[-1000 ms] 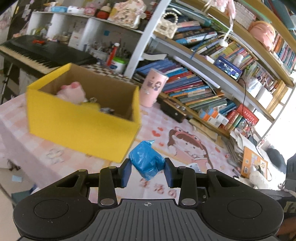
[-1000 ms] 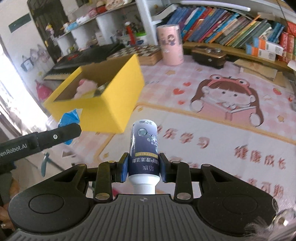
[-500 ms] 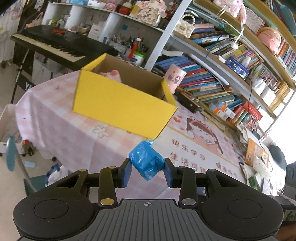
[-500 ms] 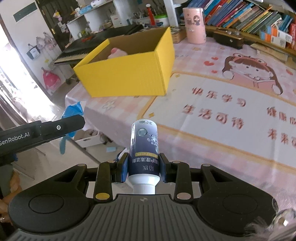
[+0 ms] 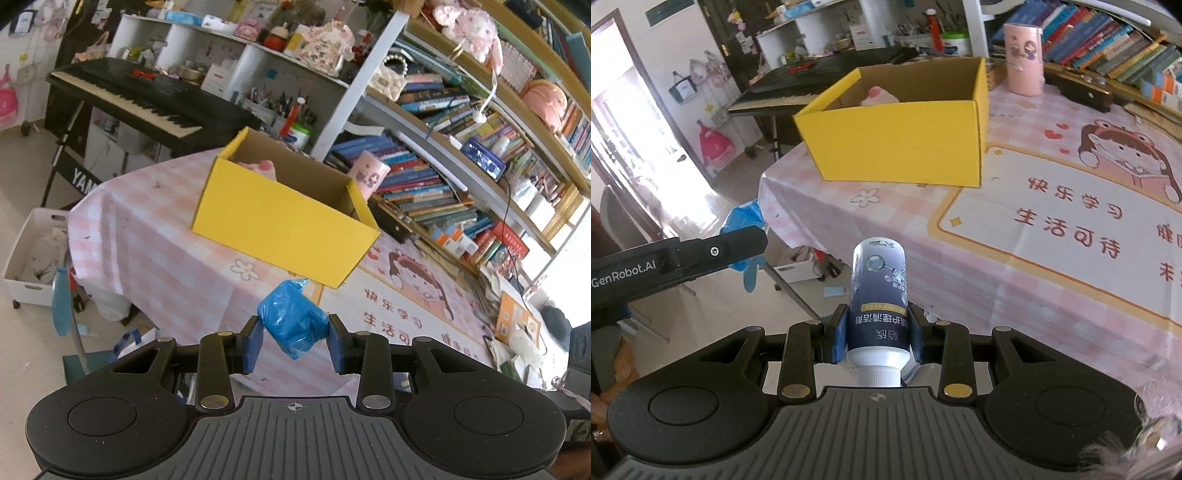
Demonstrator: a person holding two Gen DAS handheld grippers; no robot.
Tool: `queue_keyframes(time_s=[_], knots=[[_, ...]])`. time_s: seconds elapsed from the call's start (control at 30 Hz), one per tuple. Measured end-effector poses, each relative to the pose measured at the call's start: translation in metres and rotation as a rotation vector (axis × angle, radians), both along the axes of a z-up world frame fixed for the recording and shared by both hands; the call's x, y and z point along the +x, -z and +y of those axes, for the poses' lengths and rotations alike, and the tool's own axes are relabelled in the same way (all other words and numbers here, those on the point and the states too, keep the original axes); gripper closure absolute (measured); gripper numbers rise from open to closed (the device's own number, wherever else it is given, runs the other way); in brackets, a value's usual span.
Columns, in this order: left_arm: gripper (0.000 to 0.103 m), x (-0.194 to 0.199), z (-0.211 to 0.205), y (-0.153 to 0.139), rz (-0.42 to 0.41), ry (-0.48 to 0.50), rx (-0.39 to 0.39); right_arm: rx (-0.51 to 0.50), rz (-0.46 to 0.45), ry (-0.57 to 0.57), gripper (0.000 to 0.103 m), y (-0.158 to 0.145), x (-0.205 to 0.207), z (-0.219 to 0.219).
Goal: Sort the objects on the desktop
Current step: 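Carry the blue item and spray bottle with both grippers toward the yellow box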
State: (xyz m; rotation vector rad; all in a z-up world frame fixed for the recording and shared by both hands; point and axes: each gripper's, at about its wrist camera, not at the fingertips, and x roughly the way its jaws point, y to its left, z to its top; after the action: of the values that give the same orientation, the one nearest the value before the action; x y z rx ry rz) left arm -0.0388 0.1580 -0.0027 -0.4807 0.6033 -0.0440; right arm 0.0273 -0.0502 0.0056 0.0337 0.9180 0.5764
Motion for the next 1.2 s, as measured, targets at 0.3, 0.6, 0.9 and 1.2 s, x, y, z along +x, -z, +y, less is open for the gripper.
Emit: queue_keyframes(time_s=[0.3,0.6,0.9,1.2], knots=[[0.068,-0.005,0.007,-0.002,-0.019,-0.008,-0.008,-0.008,-0.018,-0.017,0.072,-0.004,-0.003,0.011],[0.068,0.001,0.010,-0.001,-0.019,-0.006,-0.020,-0.019,-0.021,-0.028,0.072,-0.006,-0.002,0.015],[0.068,0.019,0.009,0.001,-0.017,0.003,-0.020,-0.024,-0.012,-0.030,0.072,-0.004,0.014,0.017],[0.068,0.059,0.015,-0.011,-0.057,-0.022,0.036,0.018,-0.073,-0.025,0.072,-0.019,0.066,0.022]])
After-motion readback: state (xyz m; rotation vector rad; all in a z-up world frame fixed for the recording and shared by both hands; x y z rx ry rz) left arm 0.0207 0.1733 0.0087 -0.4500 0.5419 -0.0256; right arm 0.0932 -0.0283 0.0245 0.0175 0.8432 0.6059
